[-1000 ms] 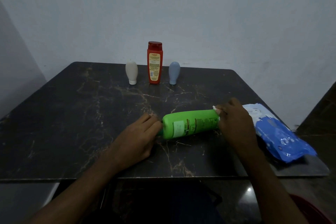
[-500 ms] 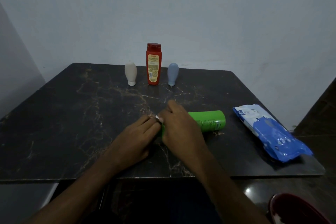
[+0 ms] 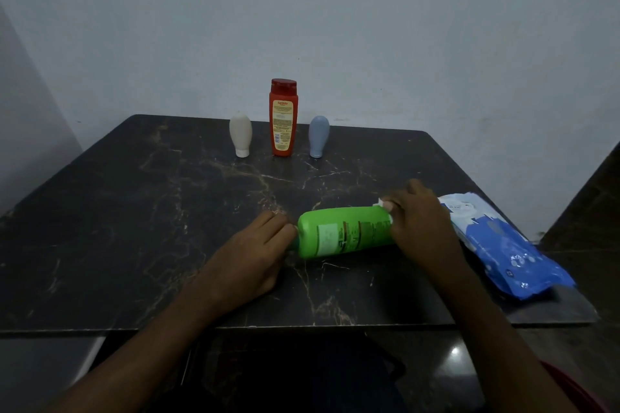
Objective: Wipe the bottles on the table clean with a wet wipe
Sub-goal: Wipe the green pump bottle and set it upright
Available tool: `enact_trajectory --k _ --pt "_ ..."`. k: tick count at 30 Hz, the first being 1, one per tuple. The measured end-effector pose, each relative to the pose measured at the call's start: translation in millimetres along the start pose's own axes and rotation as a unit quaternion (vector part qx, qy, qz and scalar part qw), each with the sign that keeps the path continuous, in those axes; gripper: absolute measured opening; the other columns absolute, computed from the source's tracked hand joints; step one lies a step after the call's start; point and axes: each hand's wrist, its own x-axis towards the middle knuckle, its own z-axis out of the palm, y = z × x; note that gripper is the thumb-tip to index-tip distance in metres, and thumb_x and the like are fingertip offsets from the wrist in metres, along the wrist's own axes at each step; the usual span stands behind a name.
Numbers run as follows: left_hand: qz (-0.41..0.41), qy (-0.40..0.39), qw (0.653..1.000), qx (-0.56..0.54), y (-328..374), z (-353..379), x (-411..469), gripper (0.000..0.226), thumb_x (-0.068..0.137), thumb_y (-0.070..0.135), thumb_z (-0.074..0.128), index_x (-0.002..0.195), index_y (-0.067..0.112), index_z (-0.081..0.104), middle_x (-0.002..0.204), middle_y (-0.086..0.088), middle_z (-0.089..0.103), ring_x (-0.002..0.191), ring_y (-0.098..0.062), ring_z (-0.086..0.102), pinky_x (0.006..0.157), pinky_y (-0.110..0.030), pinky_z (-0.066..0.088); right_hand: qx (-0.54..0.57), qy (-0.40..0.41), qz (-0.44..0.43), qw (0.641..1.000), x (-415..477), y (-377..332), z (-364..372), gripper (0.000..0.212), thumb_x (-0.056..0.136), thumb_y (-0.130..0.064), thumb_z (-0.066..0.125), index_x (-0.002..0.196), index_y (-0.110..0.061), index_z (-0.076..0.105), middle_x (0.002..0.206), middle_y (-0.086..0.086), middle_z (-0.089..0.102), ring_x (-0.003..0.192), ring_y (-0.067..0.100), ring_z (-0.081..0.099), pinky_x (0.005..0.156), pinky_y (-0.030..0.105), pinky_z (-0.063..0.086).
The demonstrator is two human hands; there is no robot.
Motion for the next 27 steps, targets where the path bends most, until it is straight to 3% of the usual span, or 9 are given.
enact_trajectory --k 4,6,9,11,15,17,21,27 --pt "-0.004 0.002 1.000 -0.011 -1 2 -1 0.040 0.075 0.002 0.076 0.109 0.008 0.056 0.112 -0.009 0.059 0.095 -0.019 0.052 0.068 -0.035 0.056 -0.020 -0.037 0.007 0.999 0 -18 -4 0.022 0.088 -0.017 0.060 0.109 -0.019 0.067 0.103 0.002 0.046 0.097 0.023 0.051 0.084 0.042 0.046" --pt "-0.008 0.003 1.000 -0.019 -1 1 -1 0.043 0.075 0.002 0.077 0.110 0.009 0.055 0.112 -0.008 0.058 0.095 -0.018 0.052 0.068 -0.034 0.056 -0.006 -0.058 -0.018 0.998 -5 -41 -5 0.029 0.088 -0.018 0.059 0.116 -0.021 0.065 0.115 0.003 0.048 0.104 0.023 0.050 0.087 0.040 0.042" --pt "-0.011 0.000 1.000 -0.025 -1 1 -1 0.040 0.078 0.004 0.075 0.113 0.008 0.056 0.115 -0.007 0.056 0.097 -0.019 0.055 0.070 -0.035 0.056 0.002 -0.104 -0.068 0.992 -14 -81 -3 0.049 0.085 -0.021 0.063 0.133 -0.025 0.054 0.139 0.002 0.041 0.125 0.021 0.041 0.105 0.040 0.035" --pt "-0.012 -0.005 1.000 -0.025 -2 1 -2 0.038 0.080 0.006 0.072 0.116 0.007 0.057 0.117 -0.008 0.057 0.098 -0.019 0.056 0.072 -0.035 0.056 0.012 -0.110 -0.099 0.989 -19 -102 -1 0.052 0.085 -0.023 0.064 0.135 -0.026 0.051 0.144 0.001 0.037 0.129 0.021 0.036 0.109 0.042 0.032" --pt "-0.028 -0.008 0.999 -0.037 -2 1 -3 0.052 0.077 0.006 0.075 0.123 0.010 0.052 0.120 -0.006 0.056 0.100 -0.015 0.054 0.077 -0.025 0.053 0.019 -0.076 -0.158 0.984 -29 -115 7 0.041 0.083 -0.022 0.064 0.124 -0.025 0.058 0.133 0.000 0.042 0.120 0.021 0.041 0.098 0.038 0.034" --pt "-0.028 -0.006 0.999 -0.043 -2 1 -2 0.046 0.079 0.007 0.071 0.122 0.009 0.055 0.118 -0.006 0.057 0.099 -0.015 0.054 0.077 -0.026 0.053 0.017 -0.075 -0.158 0.984 -30 -110 7 0.044 0.084 -0.025 0.065 0.127 -0.028 0.057 0.135 -0.001 0.042 0.121 0.021 0.041 0.098 0.039 0.034" --pt "-0.034 -0.008 0.998 -0.045 -6 4 -3 0.030 0.087 0.015 0.054 0.116 0.009 0.057 0.116 -0.005 0.056 0.098 -0.021 0.057 0.075 -0.038 0.055 -0.031 -0.101 -0.099 0.989 -12 -77 4 0.049 0.086 -0.027 0.062 0.134 -0.030 0.051 0.138 0.002 0.041 0.126 0.022 0.041 0.106 0.044 0.035" --pt "-0.062 -0.001 0.994 -0.085 -9 6 -5 0.029 0.088 0.015 0.066 0.114 0.014 0.055 0.111 -0.001 0.056 0.095 -0.019 0.056 0.075 -0.041 0.053 -0.011 -0.079 0.015 0.997 13 -2 -6 0.016 0.089 -0.018 0.061 0.102 -0.019 0.070 0.099 0.000 0.046 0.100 0.022 0.052 0.093 0.053 0.046"
